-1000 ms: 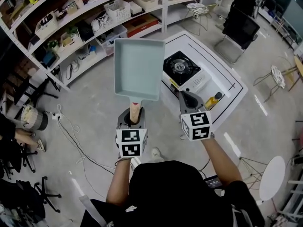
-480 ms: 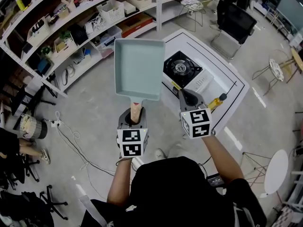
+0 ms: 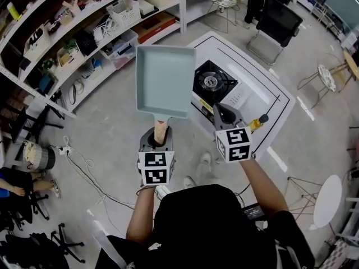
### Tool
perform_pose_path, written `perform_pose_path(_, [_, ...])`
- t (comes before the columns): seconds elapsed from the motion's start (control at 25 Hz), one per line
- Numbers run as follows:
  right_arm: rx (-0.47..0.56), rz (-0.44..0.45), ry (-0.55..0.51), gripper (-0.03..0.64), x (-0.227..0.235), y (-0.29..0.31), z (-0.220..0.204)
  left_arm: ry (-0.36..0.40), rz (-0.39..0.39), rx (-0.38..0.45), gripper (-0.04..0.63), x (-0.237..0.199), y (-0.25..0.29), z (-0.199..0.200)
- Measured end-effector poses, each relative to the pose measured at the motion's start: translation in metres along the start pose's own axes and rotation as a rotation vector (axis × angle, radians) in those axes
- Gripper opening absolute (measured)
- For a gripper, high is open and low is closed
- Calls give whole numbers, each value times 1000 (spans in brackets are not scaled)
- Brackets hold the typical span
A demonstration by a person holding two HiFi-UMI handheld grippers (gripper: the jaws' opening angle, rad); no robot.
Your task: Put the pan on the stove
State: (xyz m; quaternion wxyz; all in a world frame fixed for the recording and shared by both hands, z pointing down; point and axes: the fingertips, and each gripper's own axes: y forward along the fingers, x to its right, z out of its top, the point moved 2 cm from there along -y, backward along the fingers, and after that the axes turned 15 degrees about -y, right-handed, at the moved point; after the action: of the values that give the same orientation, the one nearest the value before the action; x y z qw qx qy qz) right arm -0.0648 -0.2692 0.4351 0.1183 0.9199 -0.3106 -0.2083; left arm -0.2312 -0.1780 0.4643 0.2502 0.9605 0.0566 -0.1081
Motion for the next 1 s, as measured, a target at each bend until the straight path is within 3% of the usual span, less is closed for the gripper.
perform_pose_path(0.56, [-56,-19,39,0,65,47,-29,38,-52,-157,100,24,96,2])
perform_pose_path(1.0, [-90,-27,54,0,99,68,-47,95,-103,-343,100,36,159,-15])
